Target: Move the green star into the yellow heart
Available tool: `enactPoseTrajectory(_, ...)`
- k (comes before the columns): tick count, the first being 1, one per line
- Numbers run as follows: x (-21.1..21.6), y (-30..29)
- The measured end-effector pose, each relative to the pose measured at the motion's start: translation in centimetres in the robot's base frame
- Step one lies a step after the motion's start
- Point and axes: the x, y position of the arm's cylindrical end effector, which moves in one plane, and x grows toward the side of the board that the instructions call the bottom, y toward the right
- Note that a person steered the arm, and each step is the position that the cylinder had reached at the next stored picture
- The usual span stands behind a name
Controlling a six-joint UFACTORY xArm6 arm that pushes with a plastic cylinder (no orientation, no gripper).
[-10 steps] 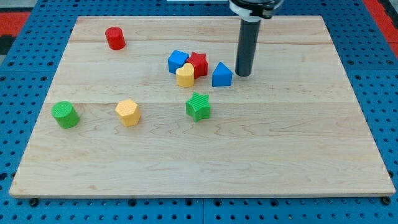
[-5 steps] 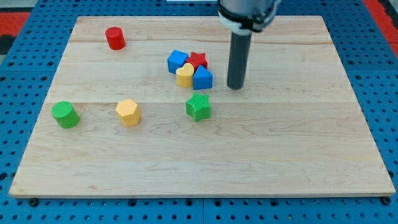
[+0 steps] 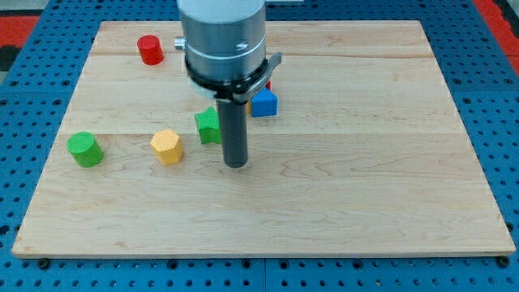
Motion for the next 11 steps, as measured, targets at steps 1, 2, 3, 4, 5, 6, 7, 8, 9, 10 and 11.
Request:
enactPoseTrajectory(1,-2.3,-2.4)
enactPoseTrajectory(2,-4.0,-2.4)
enactPoseTrajectory(3,-4.4,-2.9)
enactPoseTrajectory(4,-4.7,-5.9)
enactPoseTrajectory(5,-5.6,-7.4)
enactPoseTrajectory(6,-5.2,-5.0)
enactPoseTrajectory(7,-5.2,-4.6)
enactPoseTrajectory(8,-5.2,-4.6)
enactPoseTrajectory(9,-5.5,-3.3)
enactPoseTrajectory(10,-5.5,-1.5)
enactPoseTrajectory(11,-5.5,-1.3)
